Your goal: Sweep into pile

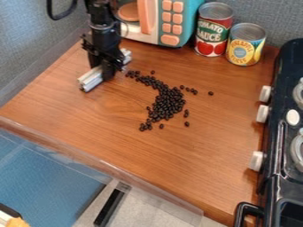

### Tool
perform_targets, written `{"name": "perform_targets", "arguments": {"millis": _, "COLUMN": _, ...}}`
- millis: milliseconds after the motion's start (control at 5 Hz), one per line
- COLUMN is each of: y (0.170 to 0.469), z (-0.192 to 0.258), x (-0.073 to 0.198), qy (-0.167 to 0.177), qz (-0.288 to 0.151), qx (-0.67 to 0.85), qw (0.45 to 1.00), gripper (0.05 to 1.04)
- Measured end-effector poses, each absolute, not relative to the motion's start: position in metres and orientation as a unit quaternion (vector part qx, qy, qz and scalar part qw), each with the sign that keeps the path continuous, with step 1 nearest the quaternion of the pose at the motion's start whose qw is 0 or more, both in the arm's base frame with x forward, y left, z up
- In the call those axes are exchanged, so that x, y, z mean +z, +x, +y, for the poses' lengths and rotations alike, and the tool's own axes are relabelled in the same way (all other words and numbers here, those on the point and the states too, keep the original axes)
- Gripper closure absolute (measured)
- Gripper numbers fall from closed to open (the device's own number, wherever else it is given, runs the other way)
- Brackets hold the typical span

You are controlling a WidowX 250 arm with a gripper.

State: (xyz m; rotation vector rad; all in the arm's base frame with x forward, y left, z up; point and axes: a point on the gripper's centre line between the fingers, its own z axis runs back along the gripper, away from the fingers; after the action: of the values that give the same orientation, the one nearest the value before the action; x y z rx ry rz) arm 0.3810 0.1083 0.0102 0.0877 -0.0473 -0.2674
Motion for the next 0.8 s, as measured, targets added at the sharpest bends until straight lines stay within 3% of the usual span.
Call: {"name": "perform_targets", "arguments": {"millis": 800, "y": 0.366, "z": 0.054, "x": 0.008, "qy": 0.031, "qz": -0.029, "qx": -0.164, "qw": 0.986, "gripper": 0.699}}
